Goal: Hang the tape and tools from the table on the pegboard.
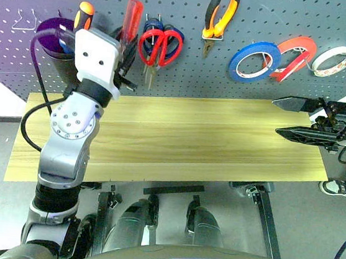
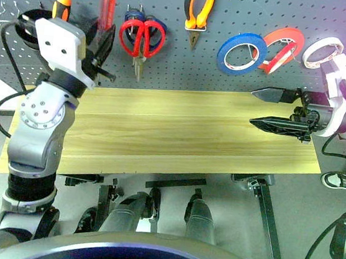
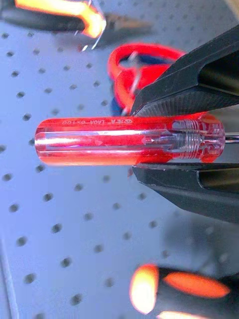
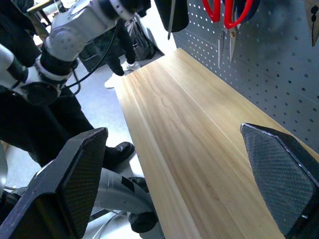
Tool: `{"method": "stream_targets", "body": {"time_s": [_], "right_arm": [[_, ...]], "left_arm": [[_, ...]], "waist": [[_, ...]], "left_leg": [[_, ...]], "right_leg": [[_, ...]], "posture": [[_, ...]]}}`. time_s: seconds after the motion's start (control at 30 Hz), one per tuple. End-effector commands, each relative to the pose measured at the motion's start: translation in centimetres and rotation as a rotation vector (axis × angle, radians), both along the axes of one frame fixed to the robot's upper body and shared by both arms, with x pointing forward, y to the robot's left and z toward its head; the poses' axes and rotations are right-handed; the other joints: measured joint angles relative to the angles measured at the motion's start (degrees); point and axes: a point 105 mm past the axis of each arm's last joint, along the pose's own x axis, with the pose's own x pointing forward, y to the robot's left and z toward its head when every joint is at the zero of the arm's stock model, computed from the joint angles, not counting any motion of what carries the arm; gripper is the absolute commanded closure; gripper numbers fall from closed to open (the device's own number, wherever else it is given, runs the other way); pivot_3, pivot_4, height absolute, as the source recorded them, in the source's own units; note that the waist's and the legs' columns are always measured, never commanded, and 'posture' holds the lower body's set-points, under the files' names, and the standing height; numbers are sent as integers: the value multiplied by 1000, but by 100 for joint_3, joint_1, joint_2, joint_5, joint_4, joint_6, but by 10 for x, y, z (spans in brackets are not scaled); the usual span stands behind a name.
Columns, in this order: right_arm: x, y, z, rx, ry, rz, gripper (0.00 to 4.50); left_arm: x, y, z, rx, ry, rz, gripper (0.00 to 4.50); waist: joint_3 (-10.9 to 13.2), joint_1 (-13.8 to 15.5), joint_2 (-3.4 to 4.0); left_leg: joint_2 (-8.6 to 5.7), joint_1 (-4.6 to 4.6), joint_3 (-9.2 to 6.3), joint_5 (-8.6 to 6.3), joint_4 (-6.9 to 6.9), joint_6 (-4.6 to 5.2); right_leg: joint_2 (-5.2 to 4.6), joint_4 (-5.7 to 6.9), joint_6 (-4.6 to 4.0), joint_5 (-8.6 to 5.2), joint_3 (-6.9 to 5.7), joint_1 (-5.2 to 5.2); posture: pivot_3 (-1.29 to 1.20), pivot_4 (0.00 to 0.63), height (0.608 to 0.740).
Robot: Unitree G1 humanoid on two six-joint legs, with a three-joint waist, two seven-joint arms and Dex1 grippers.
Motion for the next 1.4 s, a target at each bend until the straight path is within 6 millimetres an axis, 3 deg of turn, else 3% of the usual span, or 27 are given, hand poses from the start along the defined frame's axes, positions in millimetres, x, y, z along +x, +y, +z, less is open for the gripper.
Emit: {"method": "stream_targets", "body": {"time_s": [0.03, 0.5, 0.83, 1.0, 1.4], "right_arm": [[-8, -5, 22, 66, -58, 26, 0], [-15, -4, 34, 153, -86, 91, 0], [-19, -3, 47, 254, -108, 153, 0], [-18, -2, 44, 262, -110, 156, 0], [-17, 0, 45, 265, -114, 164, 0]], "left_arm": [[-11, 5, 32, -4, -126, 4, 3601], [-20, 14, 75, -21, -223, 33, 3601], [-23, 19, 84, 12, -245, 33, 3601], [-22, 21, 95, 31, -276, 39, 3601], [-23, 23, 105, 81, -305, 32, 3601]], "waist": [[0, 3, 0], [-11, 16, -1], [-66, 40, 0], [-168, 113, -3], [-294, 154, 1]], "left_leg": [[0, 0, 0, 0, 1, 0], [-1, 0, 1, 2, 7, -3], [-2, 1, 4, 5, 8, -7], [-2, 1, 6, 5, 8, -8], [-2, 2, 9, 10, 10, -16]], "right_leg": [[0, 1, 0, 0, -1, 0], [2, 3, 3, 4, -3, 5], [7, 4, 3, 6, -4, 5], [10, 3, 3, 7, -4, 5], [12, 4, 2, 14, -4, 5]], "posture": [[-152, 286, 723], [-118, 253, 723], [-90, 209, 723], [-86, 186, 723], [-87, 189, 723]]}}
